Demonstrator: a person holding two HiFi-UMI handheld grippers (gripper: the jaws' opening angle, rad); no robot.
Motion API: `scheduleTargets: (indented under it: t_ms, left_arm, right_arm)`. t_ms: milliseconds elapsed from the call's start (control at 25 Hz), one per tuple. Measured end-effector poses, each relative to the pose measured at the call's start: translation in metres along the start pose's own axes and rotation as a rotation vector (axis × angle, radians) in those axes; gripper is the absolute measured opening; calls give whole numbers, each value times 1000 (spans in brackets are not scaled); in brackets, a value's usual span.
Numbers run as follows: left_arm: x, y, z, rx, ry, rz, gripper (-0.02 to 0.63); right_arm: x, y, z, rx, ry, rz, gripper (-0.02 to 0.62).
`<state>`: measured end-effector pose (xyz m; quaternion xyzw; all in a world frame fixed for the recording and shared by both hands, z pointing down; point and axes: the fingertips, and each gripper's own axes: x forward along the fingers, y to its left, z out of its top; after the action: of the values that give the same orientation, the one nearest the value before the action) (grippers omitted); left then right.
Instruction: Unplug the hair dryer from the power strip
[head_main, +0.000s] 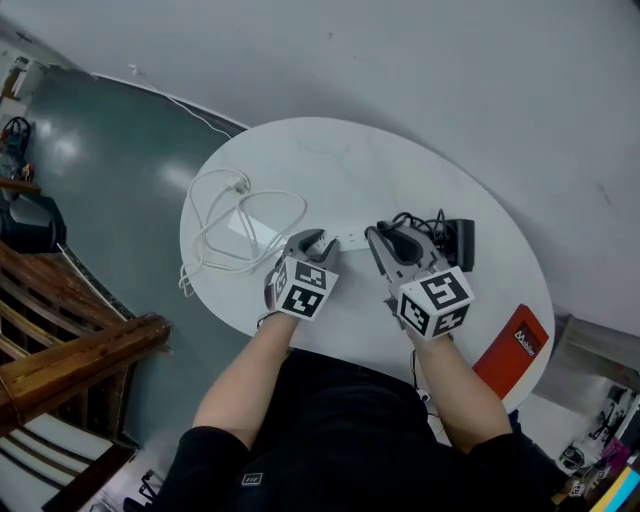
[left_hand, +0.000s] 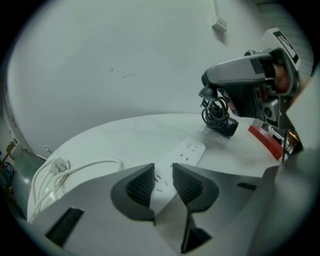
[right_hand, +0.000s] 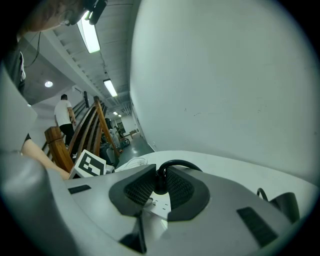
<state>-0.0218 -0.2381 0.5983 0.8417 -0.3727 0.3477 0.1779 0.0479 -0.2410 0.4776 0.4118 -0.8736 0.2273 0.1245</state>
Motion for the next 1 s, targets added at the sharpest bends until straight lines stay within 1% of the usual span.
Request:
scheduleTargets:
  t_ms: [80,200,440,600,760,880,1000]
  left_arm:
    - [-6,2,7,-24,-41,11,120]
    - [-22,3,24,-31,-117,26,120]
    - [-65,0,48,-45,-220,49,117]
    - [-89,0,44,-60,-240,77,115]
    - [-105,-1,36,-104,-258,84,114]
    - [-116,-4,31,-117,-267,92,112]
    - [-125,-11,31,-118,-280,98,110]
  right_arm:
    - [-8,3,-3,21,-1,18,69]
    - [-18,9,-13,58,14,47,69]
    - [-26,24,-56,160,83,74,69]
    - [-36,34,-93,241,139,92,69]
    - [-48,39,-125,279,190,95,69]
    - [-58,39,-142,312,213,82,69]
    - [-69,33,-150,357,207,62,69]
